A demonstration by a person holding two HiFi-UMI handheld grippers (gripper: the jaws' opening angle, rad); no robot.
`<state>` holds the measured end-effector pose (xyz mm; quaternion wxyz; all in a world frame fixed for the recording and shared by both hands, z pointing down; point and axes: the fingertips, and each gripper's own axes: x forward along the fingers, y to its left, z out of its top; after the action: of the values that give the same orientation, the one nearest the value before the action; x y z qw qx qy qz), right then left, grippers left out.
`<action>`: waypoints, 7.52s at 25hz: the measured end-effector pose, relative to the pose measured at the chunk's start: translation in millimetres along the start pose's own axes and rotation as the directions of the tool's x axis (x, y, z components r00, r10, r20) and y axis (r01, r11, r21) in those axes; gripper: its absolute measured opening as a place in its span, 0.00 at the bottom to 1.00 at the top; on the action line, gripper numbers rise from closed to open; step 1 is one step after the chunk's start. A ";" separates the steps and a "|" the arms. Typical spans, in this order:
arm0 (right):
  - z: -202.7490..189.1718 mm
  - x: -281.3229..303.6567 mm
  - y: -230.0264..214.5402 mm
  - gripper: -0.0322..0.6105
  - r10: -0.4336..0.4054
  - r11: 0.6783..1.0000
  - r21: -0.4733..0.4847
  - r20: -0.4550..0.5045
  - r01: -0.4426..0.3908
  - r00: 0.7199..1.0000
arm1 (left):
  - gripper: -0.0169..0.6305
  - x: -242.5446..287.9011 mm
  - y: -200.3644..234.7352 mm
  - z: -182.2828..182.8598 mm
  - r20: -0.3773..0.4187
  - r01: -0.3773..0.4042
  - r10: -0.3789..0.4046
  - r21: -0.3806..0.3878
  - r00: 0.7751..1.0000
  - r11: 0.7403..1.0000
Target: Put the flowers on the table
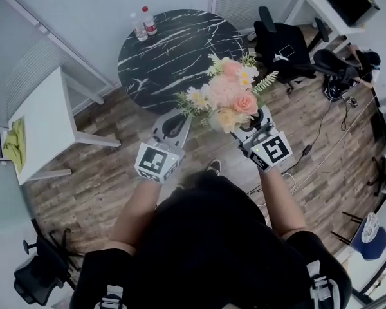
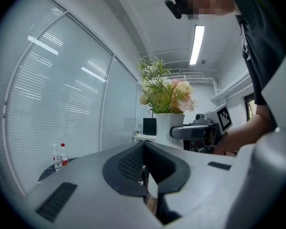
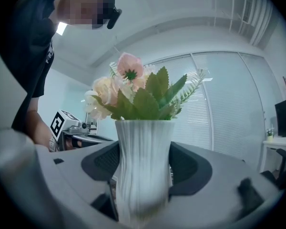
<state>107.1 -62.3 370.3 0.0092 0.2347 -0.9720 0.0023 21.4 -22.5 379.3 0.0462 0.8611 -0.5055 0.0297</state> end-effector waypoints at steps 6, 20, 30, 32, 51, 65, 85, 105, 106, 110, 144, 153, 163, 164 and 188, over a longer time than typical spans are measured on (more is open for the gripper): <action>-2.5 -0.1 -33.9 0.56 0.041 0.999 0.028 0.015 -0.042 0.999 | 0.05 27.8 -2.0 2.7 -0.006 -0.056 0.056 0.003 0.998 0.998; -11.0 7.4 -63.6 0.56 0.094 0.995 0.035 0.027 -0.095 0.995 | 0.05 48.1 4.6 -6.6 -0.023 -0.129 0.129 -0.005 0.991 0.992; -18.7 37.8 -93.3 0.56 0.078 0.997 0.006 0.011 -0.078 0.997 | 0.05 75.4 33.8 -5.9 -0.002 -0.130 0.130 -0.011 0.992 0.992; -19.9 47.2 -100.7 0.56 0.085 0.996 0.004 0.004 -0.085 0.996 | 0.05 82.3 43.1 -4.8 0.001 -0.134 0.134 -0.017 0.991 0.991; -25.0 184.0 -175.9 0.56 0.077 0.997 -0.025 -0.011 -0.077 0.997 | 0.05 162.3 180.3 -10.5 0.002 -0.114 0.114 -0.069 0.993 0.991; -18.6 268.9 -208.8 0.56 0.019 0.999 -0.040 0.027 -0.018 0.999 | 0.05 199.0 265.4 -10.6 0.041 -0.017 0.020 -0.064 0.999 0.998; -112.4 357.7 -286.6 0.56 -0.037 0.999 -0.003 0.001 0.037 0.999 | 0.04 262.5 345.0 -66.3 0.031 -0.103 0.104 -0.049 0.994 0.994; -236.0 416.6 -353.0 0.56 -0.071 0.997 -0.018 -0.030 0.071 0.997 | 0.04 344.5 396.9 -172.6 -0.027 -0.186 0.184 -0.135 0.983 0.973; -239.6 417.3 -354.0 0.56 -0.080 0.997 -0.012 -0.029 0.080 0.996 | 0.04 346.0 398.3 -174.4 -0.030 -0.188 0.185 -0.138 0.982 0.973; -242.2 415.8 -356.8 0.56 -0.091 0.996 0.017 -0.010 0.091 0.996 | 0.04 352.7 396.1 -179.5 -0.032 -0.185 0.182 -0.118 0.983 0.976; -176.5 306.6 -292.9 0.53 -0.018 0.995 0.093 -0.122 0.029 0.992 | 0.05 307.8 309.0 -119.3 -0.081 -0.084 0.080 -0.046 0.994 0.995; -103.6 276.9 -243.8 0.10 0.040 0.989 0.142 -0.048 -0.032 0.998 | 0.05 277.6 266.8 -60.1 -0.045 0.003 -0.005 -0.046 0.999 0.999; -58.7 265.2 -208.1 0.08 0.068 0.992 0.106 -0.055 -0.062 0.996 | 0.04 252.9 234.8 -17.9 -0.026 0.084 -0.086 -0.051 0.996 0.995; -56.5 264.1 -206.8 0.08 0.067 0.994 0.094 -0.057 -0.062 0.996 | 0.04 252.4 233.1 -14.7 -0.021 0.089 -0.090 -0.051 0.996 0.995; -32.9 250.6 -194.9 0.08 0.109 0.992 0.064 -0.020 -0.108 0.994 | 0.04 248.1 213.0 6.5 -0.016 0.104 -0.104 0.002 0.994 0.995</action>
<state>-26.3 -349.7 408.0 0.0130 0.1817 -0.9826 0.0361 -43.7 -341.8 407.6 0.0504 0.8862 -0.4593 0.0349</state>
